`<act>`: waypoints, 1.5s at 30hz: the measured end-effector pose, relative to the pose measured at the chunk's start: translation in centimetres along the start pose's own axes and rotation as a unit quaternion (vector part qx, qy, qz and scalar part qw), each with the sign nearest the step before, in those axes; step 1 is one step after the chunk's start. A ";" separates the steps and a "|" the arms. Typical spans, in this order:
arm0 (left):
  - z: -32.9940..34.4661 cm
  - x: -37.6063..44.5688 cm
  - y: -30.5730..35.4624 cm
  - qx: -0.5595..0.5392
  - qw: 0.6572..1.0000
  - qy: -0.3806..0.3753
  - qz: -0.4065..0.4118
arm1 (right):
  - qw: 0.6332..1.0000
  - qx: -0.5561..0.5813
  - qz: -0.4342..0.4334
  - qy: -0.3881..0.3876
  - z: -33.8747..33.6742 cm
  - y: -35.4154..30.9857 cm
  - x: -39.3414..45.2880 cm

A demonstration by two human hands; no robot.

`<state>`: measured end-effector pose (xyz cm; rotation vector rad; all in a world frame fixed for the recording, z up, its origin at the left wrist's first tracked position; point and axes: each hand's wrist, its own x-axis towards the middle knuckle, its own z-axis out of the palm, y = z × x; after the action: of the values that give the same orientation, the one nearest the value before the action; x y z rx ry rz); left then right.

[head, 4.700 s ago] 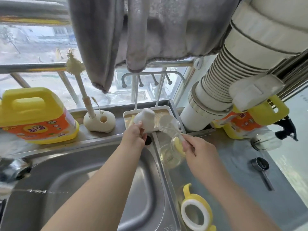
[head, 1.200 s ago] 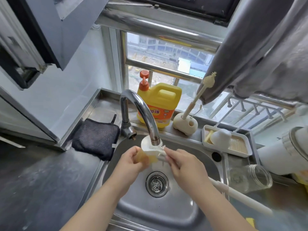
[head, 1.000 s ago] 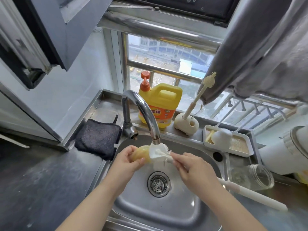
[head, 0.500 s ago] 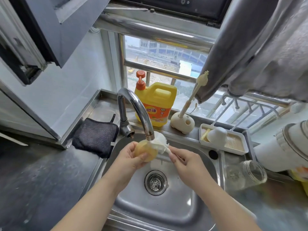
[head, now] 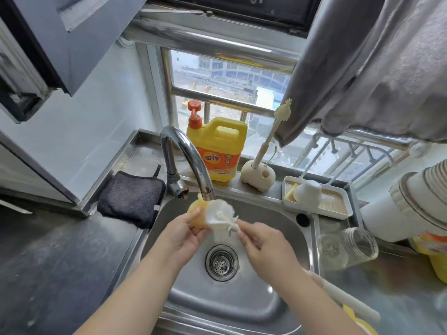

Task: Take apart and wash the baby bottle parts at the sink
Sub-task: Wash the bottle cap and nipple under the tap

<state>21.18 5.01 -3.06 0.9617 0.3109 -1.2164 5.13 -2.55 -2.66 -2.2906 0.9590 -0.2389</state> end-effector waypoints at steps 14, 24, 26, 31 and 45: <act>0.6 0.0 0.3 0.020 0.999 0.026 -0.033 | 0.997 -0.046 0.050 0.021 -0.5 0.0 1.4; 1.2 0.3 0.2 0.043 0.998 0.039 -0.021 | 0.997 -0.055 0.056 0.021 -0.4 -0.3 1.1; 1.5 -0.1 0.3 0.057 0.998 0.034 -0.011 | 0.997 -0.053 0.055 0.021 -0.5 -0.2 1.1; 1.2 -0.2 0.6 0.066 0.996 0.054 0.003 | 0.997 -0.054 0.057 -0.007 0.4 -0.7 -0.7; -1.2 -0.1 -0.2 0.405 0.894 -0.003 0.194 | 0.996 -0.087 0.032 -0.007 0.1 -1.9 -0.8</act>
<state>21.31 5.98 -3.82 1.6410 -0.4299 -0.9665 5.71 -0.93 -1.46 -2.4100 1.0809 -0.1151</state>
